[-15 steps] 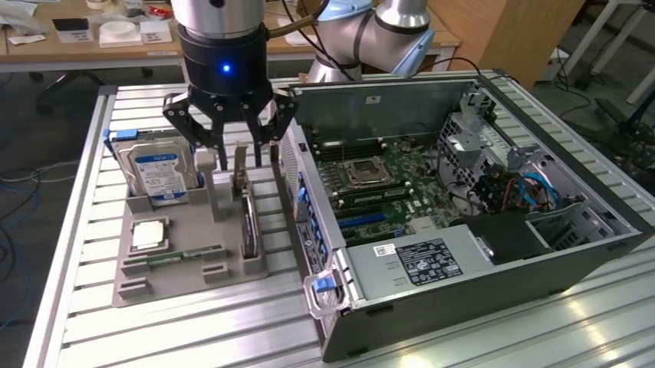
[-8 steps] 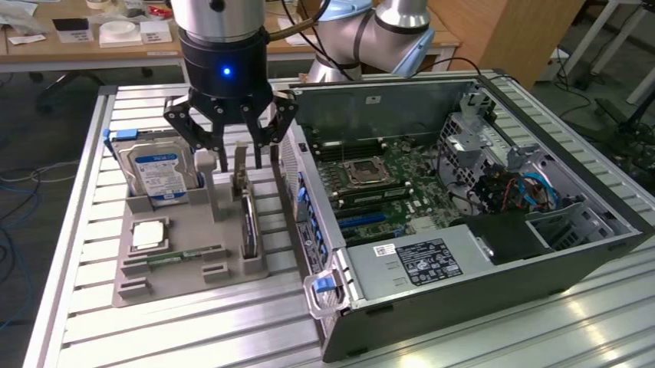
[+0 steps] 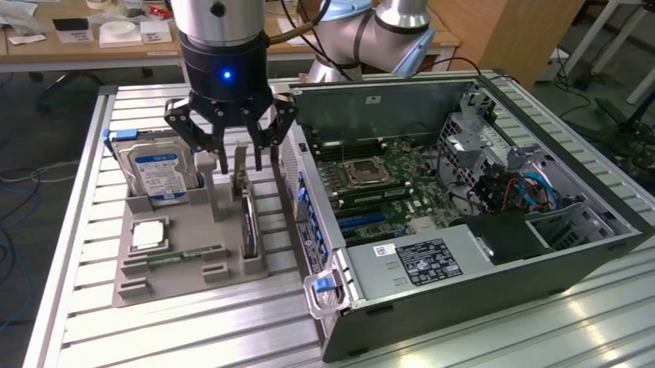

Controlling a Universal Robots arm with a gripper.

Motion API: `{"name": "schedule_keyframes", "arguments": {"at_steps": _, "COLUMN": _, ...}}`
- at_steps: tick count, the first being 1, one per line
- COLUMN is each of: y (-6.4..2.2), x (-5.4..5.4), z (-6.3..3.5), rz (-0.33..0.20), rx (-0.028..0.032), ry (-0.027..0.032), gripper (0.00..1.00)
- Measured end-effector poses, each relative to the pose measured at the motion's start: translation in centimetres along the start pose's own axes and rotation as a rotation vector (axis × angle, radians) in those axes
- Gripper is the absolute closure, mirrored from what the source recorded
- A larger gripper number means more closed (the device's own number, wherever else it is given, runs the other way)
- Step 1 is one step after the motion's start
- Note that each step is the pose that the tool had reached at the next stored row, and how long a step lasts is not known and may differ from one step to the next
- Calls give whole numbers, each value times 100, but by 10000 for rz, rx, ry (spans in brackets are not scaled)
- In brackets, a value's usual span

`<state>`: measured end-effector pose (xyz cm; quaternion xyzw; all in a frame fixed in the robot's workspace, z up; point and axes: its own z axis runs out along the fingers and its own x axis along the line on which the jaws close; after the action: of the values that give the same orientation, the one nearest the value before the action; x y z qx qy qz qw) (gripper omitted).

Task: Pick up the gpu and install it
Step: 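Pick up the gpu and move the gpu toward the slot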

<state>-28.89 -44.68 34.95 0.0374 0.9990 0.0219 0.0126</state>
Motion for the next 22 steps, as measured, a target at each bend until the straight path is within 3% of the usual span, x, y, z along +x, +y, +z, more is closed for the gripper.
{"name": "schedule_keyframes", "arguments": {"at_steps": 22, "y": -8, "x": 4, "z": 177, "rz": -1, "rx": 1, "ry": 1, "gripper": 53}}
